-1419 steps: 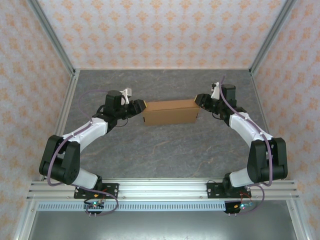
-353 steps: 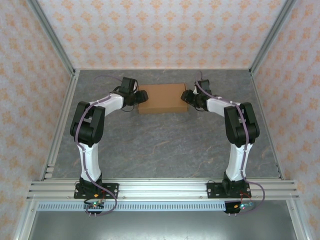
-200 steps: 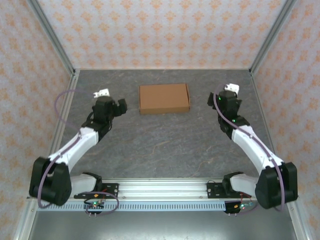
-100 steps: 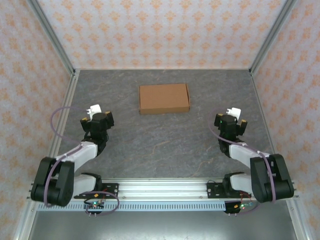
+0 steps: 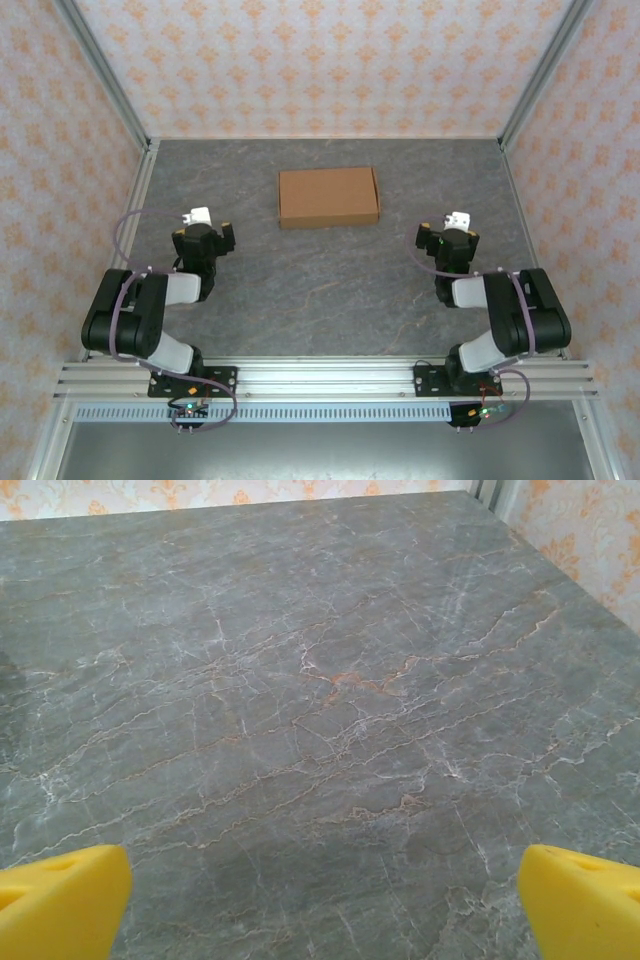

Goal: Fold the paper box

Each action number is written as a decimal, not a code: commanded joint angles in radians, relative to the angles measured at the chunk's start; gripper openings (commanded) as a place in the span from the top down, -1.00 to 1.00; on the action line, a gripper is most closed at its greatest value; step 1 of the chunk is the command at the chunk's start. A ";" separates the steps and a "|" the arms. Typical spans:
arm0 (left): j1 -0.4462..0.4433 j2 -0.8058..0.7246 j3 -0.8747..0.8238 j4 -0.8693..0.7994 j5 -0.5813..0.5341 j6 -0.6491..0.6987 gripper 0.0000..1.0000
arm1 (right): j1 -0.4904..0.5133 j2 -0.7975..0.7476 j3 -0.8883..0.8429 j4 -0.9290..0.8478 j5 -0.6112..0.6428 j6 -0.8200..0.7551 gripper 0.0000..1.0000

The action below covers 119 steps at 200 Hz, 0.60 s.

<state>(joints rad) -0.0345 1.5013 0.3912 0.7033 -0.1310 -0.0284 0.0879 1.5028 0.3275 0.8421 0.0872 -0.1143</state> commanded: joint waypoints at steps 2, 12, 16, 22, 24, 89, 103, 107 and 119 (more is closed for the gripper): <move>0.009 -0.003 0.030 0.052 0.116 0.046 -1.00 | -0.011 0.001 0.034 0.019 -0.056 -0.001 -0.99; 0.010 -0.003 0.034 0.045 0.117 0.044 -1.00 | -0.012 0.018 0.045 0.020 -0.029 0.012 -0.99; 0.010 -0.003 0.033 0.046 0.118 0.045 -1.00 | -0.017 0.015 0.061 -0.020 -0.023 0.022 -0.99; 0.010 -0.007 0.037 0.032 0.118 0.044 -1.00 | -0.037 0.016 0.085 -0.060 -0.048 0.041 -0.99; 0.010 -0.004 0.036 0.037 0.118 0.044 -1.00 | -0.045 0.019 0.090 -0.063 -0.052 0.049 -0.99; 0.010 -0.006 0.035 0.039 0.112 0.044 -1.00 | -0.065 0.015 0.096 -0.081 -0.076 0.061 -0.99; 0.011 -0.005 0.035 0.039 0.112 0.044 -1.00 | -0.065 0.016 0.098 -0.081 -0.076 0.061 -0.99; 0.010 -0.005 0.035 0.038 0.112 0.045 -1.00 | -0.065 0.016 0.097 -0.081 -0.076 0.061 -0.99; 0.010 -0.006 0.035 0.039 0.112 0.044 -1.00 | -0.065 0.017 0.097 -0.081 -0.076 0.061 -0.98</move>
<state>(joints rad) -0.0315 1.5028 0.4053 0.7158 -0.0250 0.0013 0.0235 1.5188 0.4145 0.7662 0.0246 -0.0681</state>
